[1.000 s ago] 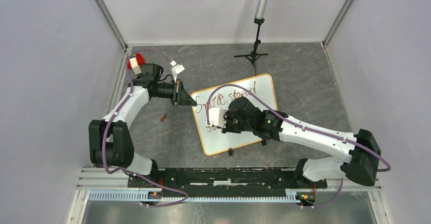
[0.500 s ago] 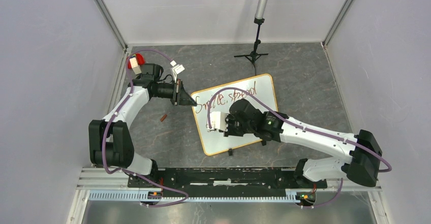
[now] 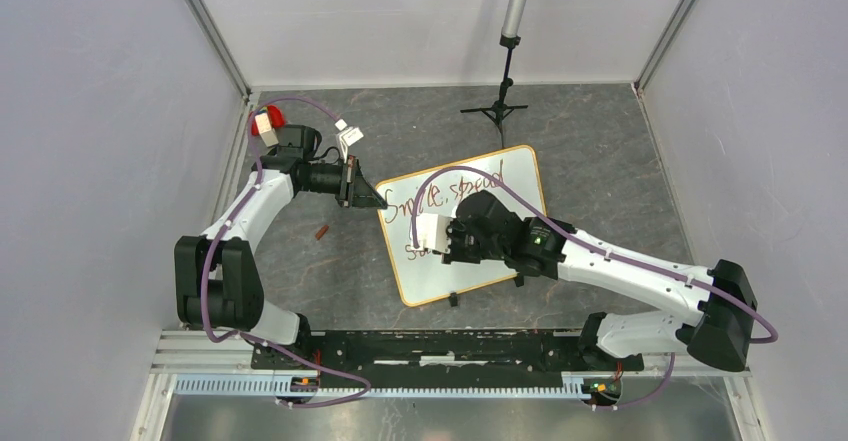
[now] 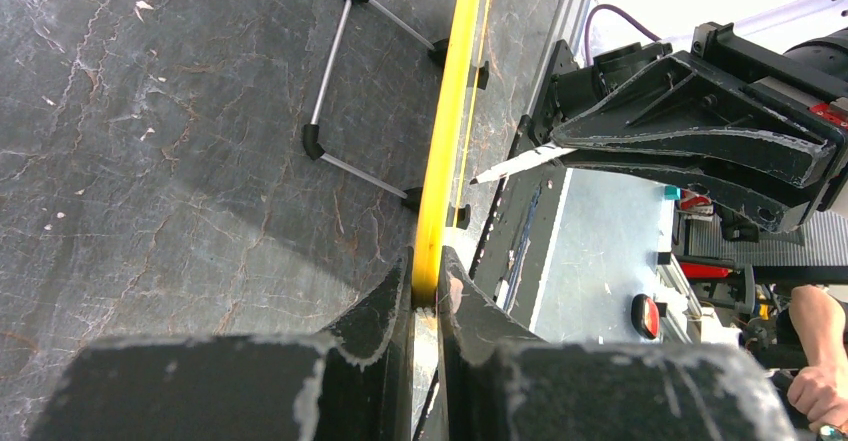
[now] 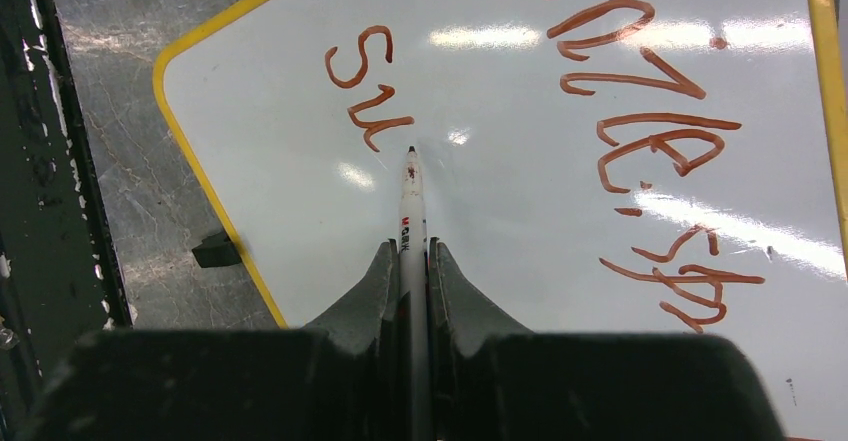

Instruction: Write a sentence on the whiteboard

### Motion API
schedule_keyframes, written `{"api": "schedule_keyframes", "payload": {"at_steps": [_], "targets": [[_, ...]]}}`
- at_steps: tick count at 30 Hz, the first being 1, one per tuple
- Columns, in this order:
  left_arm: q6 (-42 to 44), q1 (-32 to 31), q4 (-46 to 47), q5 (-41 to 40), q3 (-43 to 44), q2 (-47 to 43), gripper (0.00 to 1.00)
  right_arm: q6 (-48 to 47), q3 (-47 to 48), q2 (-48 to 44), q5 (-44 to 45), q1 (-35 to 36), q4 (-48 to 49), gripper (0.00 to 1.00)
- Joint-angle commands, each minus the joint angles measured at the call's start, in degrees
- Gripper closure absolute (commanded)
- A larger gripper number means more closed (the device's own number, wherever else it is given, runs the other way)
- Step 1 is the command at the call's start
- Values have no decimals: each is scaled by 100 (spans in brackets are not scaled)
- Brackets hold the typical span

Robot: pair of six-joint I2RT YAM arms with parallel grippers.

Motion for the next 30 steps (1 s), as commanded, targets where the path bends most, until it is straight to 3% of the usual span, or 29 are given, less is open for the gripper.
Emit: {"api": "schedule_keyframes", "payload": {"at_steps": [1, 12, 22, 30], "targets": [[21, -34, 221, -252, 37, -75, 97, -51, 251, 55, 64, -20, 296, 100], [47, -37, 220, -256, 20, -58, 98, -4, -54, 121, 433, -52, 327, 100], [62, -33, 219, -254, 11, -38, 97, -171, -338, -19, -220, -68, -20, 100], [45, -33, 219, -265, 29, -36, 98, -205, -142, 60, -129, -55, 42, 100]]}}
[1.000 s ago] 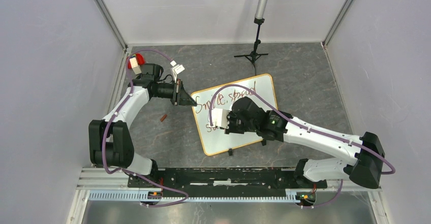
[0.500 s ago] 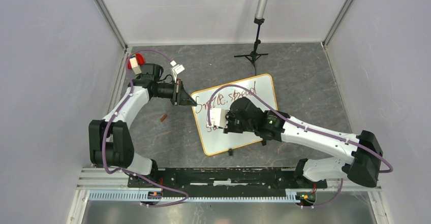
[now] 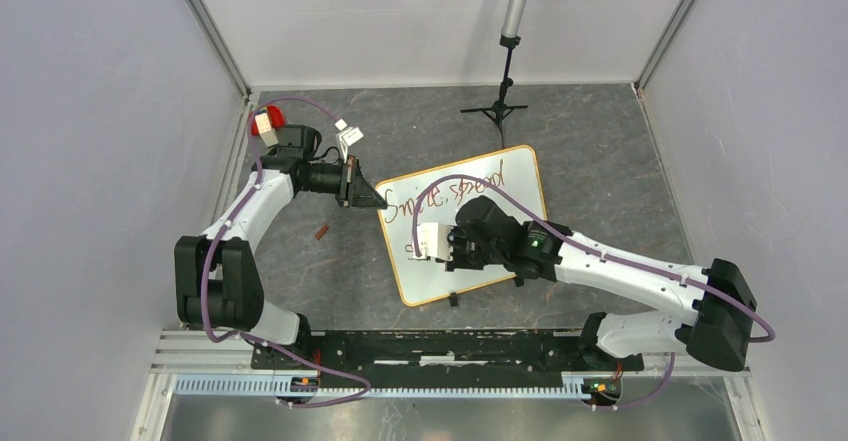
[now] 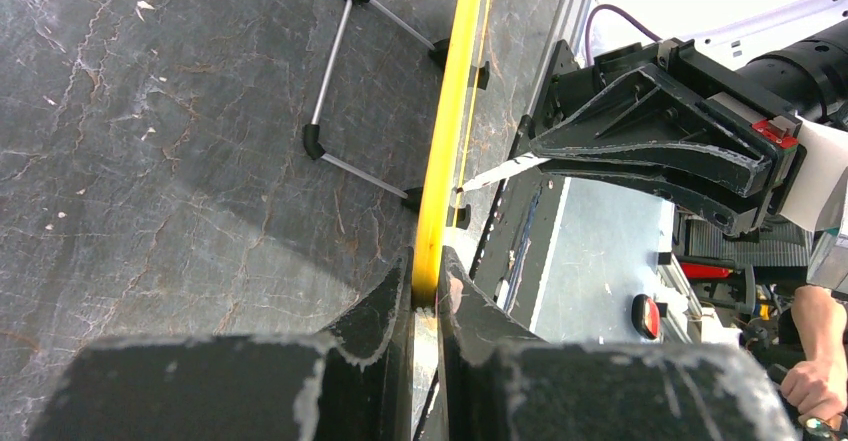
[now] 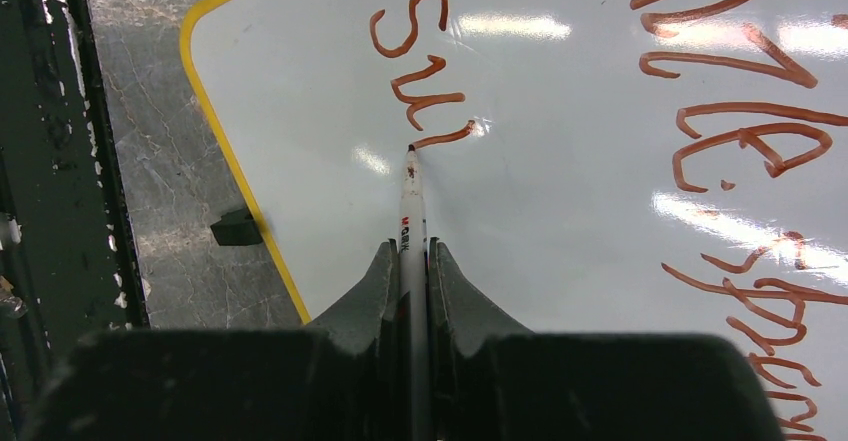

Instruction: Write a sentence on the whiteboard

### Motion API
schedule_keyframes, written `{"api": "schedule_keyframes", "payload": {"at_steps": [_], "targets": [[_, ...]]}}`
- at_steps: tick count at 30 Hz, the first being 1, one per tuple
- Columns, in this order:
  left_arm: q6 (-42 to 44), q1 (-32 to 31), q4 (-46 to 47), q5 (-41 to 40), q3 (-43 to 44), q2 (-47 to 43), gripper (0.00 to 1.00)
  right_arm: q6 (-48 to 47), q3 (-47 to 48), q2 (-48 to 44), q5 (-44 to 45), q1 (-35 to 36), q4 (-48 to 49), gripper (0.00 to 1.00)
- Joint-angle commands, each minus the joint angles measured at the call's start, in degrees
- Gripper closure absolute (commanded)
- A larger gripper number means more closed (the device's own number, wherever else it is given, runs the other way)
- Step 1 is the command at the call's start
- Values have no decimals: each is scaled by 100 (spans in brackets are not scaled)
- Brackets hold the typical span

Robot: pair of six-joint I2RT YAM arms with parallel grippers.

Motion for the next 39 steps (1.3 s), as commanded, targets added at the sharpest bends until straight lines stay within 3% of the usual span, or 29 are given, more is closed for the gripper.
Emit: {"api": "schedule_keyframes", "payload": {"at_steps": [1, 21, 39], "targets": [[39, -31, 219, -263, 29, -33, 98, -62, 185, 24, 159, -19, 58, 100], [20, -30, 219, -262, 73, -12, 98, 65, 216, -132, 495, -319, 71, 100], [42, -31, 219, -271, 55, 7, 98, -5, -94, -152, -140, -297, -182, 100]]}}
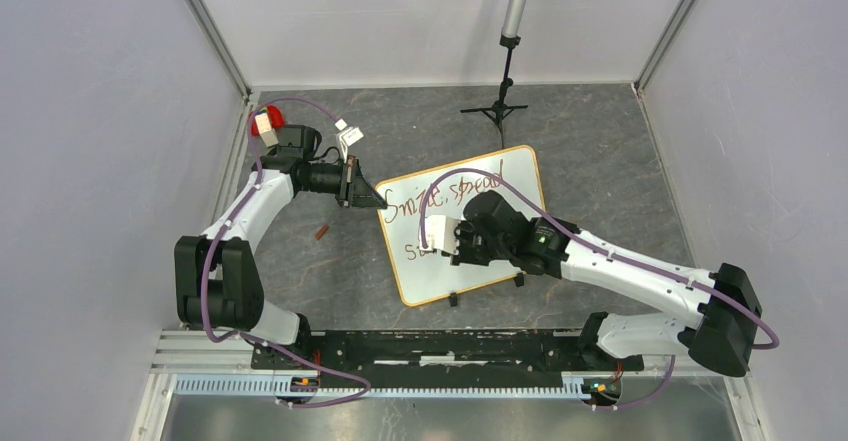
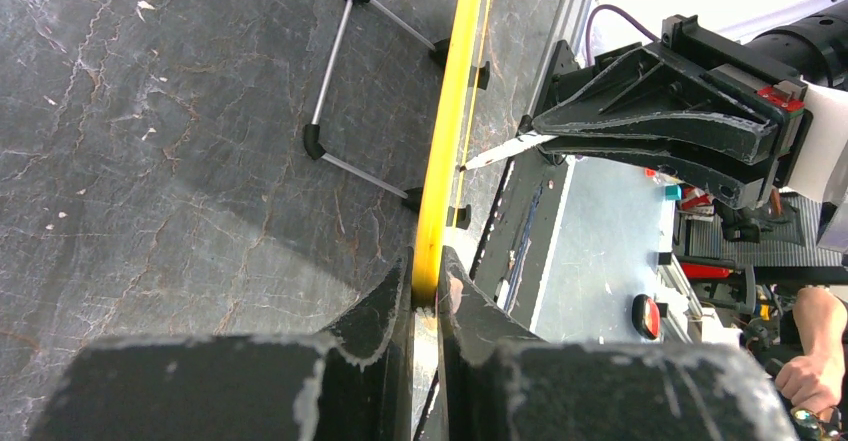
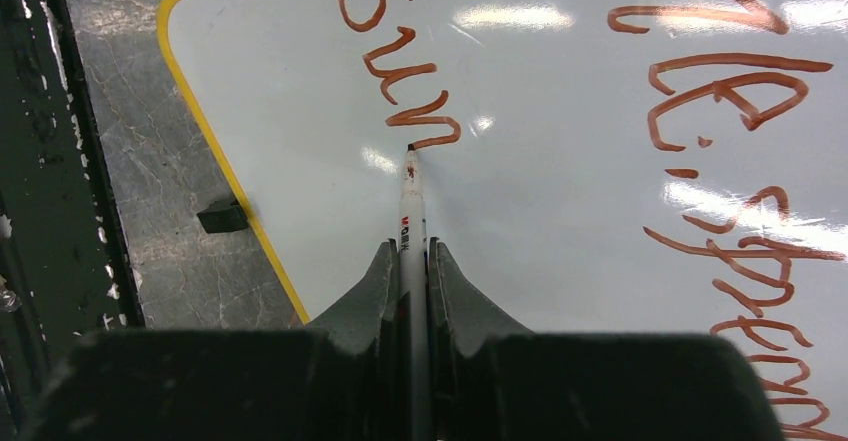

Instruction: Write a sentence on the whiteboard

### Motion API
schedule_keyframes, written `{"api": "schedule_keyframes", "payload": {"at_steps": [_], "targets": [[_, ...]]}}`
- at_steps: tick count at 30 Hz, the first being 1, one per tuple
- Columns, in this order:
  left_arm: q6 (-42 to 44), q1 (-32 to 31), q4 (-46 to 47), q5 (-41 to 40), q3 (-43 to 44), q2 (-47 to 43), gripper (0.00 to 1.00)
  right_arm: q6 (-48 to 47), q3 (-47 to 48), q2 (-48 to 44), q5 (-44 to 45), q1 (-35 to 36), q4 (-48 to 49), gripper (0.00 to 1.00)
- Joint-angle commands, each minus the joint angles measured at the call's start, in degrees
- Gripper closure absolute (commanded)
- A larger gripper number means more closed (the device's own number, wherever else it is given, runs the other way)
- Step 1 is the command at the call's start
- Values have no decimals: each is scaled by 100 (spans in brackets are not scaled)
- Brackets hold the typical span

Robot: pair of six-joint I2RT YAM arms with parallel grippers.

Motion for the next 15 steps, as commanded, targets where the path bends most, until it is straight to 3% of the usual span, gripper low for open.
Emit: {"api": "schedule_keyframes", "payload": {"at_steps": [1, 15], "targets": [[42, -35, 217, -268, 55, -4, 98, -60, -72, 4, -90, -17, -121, 100], [53, -35, 217, -267, 46, 25, 98, -83, 75, -286, -234, 1, -125, 100]]}}
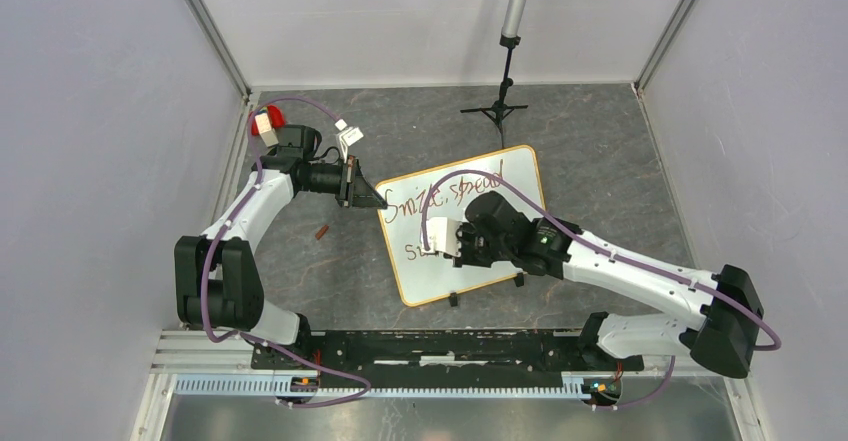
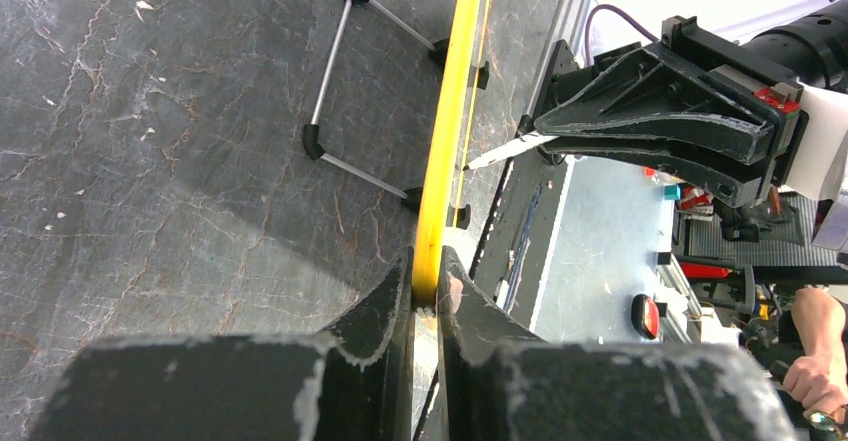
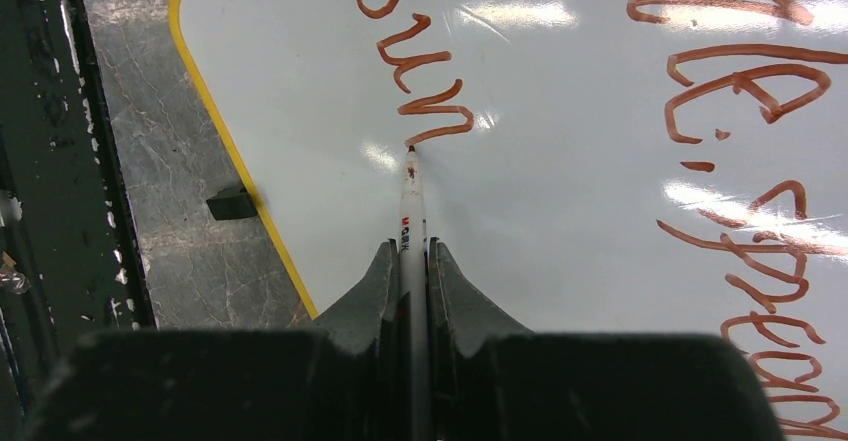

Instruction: Write a sentence on the whiteboard

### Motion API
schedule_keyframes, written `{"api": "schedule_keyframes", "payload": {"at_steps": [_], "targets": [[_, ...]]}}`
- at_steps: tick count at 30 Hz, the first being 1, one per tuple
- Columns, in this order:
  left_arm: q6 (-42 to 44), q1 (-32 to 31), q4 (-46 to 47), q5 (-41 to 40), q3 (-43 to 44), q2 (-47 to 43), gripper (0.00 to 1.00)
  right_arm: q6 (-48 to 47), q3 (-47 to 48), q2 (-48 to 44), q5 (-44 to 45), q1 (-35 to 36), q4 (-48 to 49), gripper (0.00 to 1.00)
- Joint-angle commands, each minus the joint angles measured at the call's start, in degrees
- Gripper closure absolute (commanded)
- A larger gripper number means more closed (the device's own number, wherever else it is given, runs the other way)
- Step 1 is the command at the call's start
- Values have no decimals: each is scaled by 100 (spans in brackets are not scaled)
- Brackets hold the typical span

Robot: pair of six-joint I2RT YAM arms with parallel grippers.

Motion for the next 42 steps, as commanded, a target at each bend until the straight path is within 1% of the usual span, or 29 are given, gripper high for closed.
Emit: {"api": "schedule_keyframes", "payload": {"at_steps": [1, 13, 34, 42], "targets": [[46, -35, 219, -261, 46, 29, 97, -7, 127, -277, -62, -19, 32, 100], [46, -42, 219, -245, 64, 18, 98, 263, 210, -260, 70, -328, 190, 100], [46, -44, 220, -228, 65, 38, 98, 331, 306, -213, 29, -328, 313, 100], [51, -46, 219, -226, 64, 16, 97, 367, 361, -92, 329, -327, 366, 100]]}}
